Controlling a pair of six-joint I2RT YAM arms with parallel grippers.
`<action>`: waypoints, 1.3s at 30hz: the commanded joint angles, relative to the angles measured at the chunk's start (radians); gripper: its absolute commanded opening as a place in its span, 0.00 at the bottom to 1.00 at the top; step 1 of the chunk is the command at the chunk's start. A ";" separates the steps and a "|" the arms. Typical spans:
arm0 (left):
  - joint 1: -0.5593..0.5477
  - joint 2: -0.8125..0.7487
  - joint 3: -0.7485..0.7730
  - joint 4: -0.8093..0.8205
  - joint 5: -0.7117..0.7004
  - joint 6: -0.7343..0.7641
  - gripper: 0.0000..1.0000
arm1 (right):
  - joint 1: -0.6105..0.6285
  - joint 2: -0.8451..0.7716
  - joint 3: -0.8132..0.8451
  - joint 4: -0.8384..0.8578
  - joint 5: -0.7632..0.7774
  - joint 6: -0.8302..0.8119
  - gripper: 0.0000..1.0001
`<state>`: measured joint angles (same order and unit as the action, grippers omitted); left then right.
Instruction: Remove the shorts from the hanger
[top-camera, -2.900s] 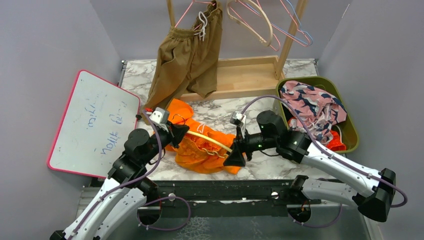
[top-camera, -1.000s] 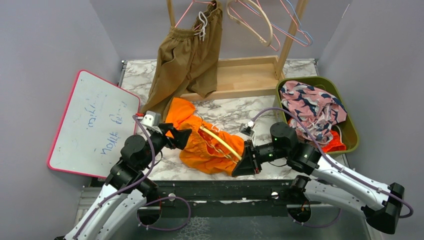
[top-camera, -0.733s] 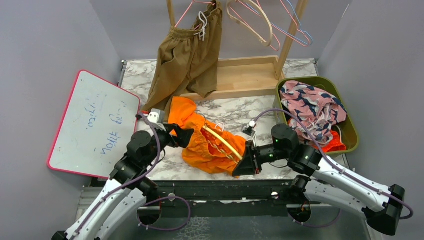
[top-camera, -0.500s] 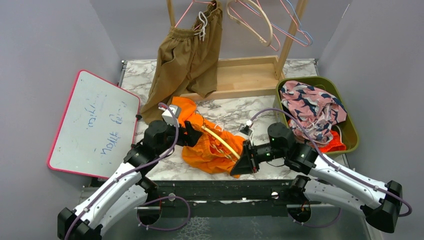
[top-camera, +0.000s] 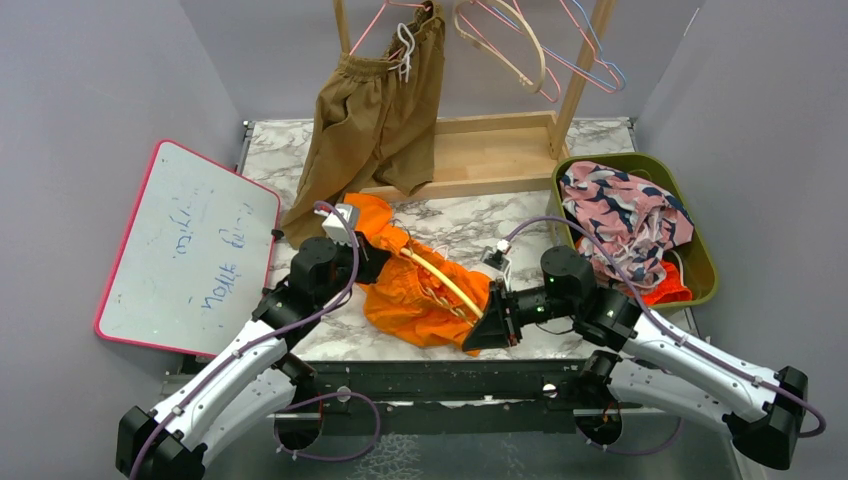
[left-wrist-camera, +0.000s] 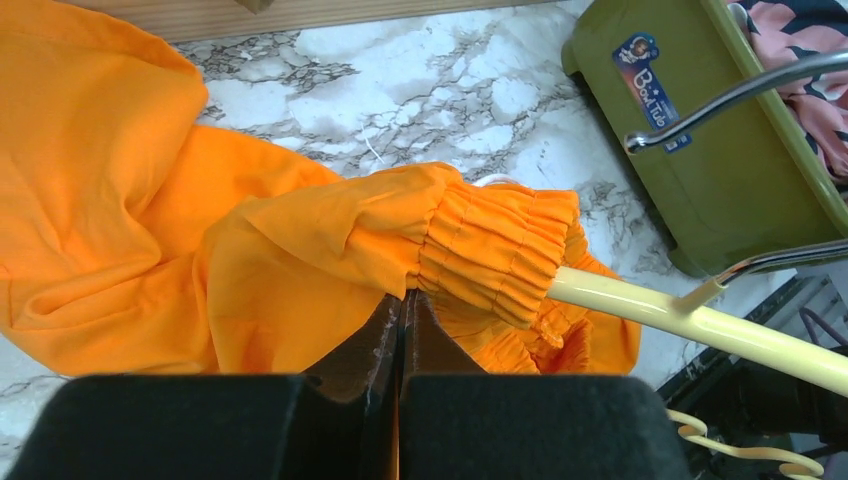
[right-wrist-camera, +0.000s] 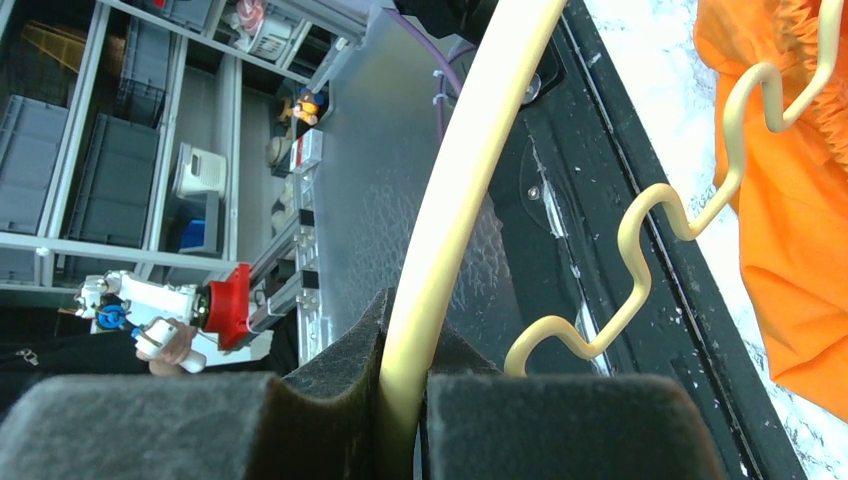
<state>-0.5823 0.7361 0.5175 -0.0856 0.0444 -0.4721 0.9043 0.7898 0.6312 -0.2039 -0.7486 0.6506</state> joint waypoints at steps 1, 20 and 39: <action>0.002 0.000 -0.010 0.050 -0.076 -0.017 0.00 | 0.002 -0.031 0.034 0.006 -0.017 -0.013 0.01; 0.002 0.088 -0.014 0.108 0.182 0.026 0.63 | 0.002 -0.013 0.014 0.100 -0.045 0.011 0.01; 0.015 -0.025 -0.034 -0.055 -0.393 -0.090 0.00 | 0.002 -0.181 0.080 -0.251 0.157 -0.012 0.01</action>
<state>-0.5816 0.7784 0.4973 -0.0937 -0.1738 -0.5179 0.9051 0.6682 0.6544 -0.3462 -0.6724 0.6609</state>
